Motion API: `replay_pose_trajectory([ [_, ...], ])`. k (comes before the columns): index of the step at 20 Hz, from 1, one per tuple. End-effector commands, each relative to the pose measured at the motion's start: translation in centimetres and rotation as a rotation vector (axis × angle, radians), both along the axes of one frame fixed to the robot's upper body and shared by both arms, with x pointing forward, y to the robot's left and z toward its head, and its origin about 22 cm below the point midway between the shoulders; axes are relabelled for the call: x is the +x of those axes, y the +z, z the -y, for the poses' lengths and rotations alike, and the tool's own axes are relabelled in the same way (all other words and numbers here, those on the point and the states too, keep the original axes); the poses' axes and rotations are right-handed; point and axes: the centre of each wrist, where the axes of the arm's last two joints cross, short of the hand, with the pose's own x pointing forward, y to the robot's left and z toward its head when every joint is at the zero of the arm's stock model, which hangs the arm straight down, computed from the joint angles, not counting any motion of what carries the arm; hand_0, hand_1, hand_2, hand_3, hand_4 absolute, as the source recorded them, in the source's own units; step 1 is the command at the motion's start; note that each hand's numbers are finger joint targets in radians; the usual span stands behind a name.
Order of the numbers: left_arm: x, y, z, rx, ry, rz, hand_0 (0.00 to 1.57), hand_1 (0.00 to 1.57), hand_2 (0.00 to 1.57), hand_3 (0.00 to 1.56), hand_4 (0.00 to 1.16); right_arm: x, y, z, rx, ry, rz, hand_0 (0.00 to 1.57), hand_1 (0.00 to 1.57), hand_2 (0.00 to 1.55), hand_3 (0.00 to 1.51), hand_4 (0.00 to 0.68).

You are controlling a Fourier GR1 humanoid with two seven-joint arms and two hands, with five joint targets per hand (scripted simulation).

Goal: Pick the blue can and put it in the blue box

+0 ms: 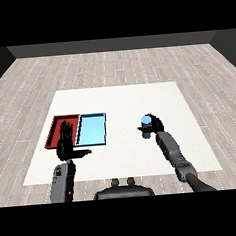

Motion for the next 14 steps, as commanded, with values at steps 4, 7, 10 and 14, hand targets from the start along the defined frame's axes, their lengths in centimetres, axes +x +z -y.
replay_pose_trajectory([
  [4,0.0,-2.1,1.0,-0.020,-0.023,-0.020,0.00,0.00,0.00,0.00,0.00,1.4,1.9,-2.1,-0.015,-0.005,0.083,1.52,1.52,1.47,1.42,0.659],
  [7,-0.1,-1.6,2.0,0.029,-0.042,-0.034,0.00,0.00,0.00,0.00,0.00,1.3,2.2,-0.3,-0.022,0.016,0.116,1.49,1.49,1.45,1.41,0.651],
  [10,0.6,-2.6,1.9,0.074,-0.052,-0.059,0.00,0.00,0.00,0.00,0.00,1.0,4.2,0.9,-0.024,0.011,0.157,1.47,1.47,1.45,1.41,0.649],
  [14,2.2,-1.6,5.9,0.054,-0.101,-0.092,0.00,0.00,0.00,0.00,0.00,1.2,5.3,-0.7,-0.016,0.039,0.223,1.50,1.50,1.46,1.41,0.648],
])
